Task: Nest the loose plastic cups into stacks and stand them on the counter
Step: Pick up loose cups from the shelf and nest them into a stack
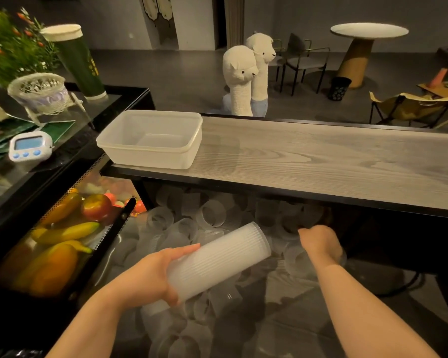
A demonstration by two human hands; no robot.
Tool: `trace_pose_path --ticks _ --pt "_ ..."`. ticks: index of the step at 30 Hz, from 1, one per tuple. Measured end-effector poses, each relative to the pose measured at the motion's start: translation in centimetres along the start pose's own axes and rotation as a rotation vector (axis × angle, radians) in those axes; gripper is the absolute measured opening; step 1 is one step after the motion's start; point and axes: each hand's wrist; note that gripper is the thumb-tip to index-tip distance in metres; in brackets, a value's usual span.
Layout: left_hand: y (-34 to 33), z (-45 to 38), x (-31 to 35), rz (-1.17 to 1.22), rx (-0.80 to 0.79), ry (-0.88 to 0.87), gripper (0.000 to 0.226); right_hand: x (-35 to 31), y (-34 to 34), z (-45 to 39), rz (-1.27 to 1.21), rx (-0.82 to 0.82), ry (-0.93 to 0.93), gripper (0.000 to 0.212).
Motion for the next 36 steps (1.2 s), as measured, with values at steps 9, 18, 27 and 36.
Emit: trace_pose_path --ticks 9,18,27,36 --pt "-0.4 0.1 -0.6 -0.025 -0.009 -0.005 0.106 3.1 -0.7 0.8 -0.113 0.173 0.197 0.027" --pt "-0.3 0.2 -0.7 -0.031 0.000 -0.031 0.105 2.8 2.9 6.4 -0.840 -0.308 0.348 0.020" --pt "0.0 0.5 0.2 0.005 0.029 -0.060 0.106 2.4 2.9 11.5 -0.644 -0.653 0.512 0.035" --pt "0.3 1.5 -0.7 0.051 0.118 -0.009 0.108 4.1 -3.3 5.8 0.234 -0.141 0.304 0.049"
Point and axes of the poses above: each hand's wrist, its own z-axis away from the middle knuckle, its own y-axis out of the back of the hand, x = y × z, and after that the axes turned 14 degrees about -y, right-handed
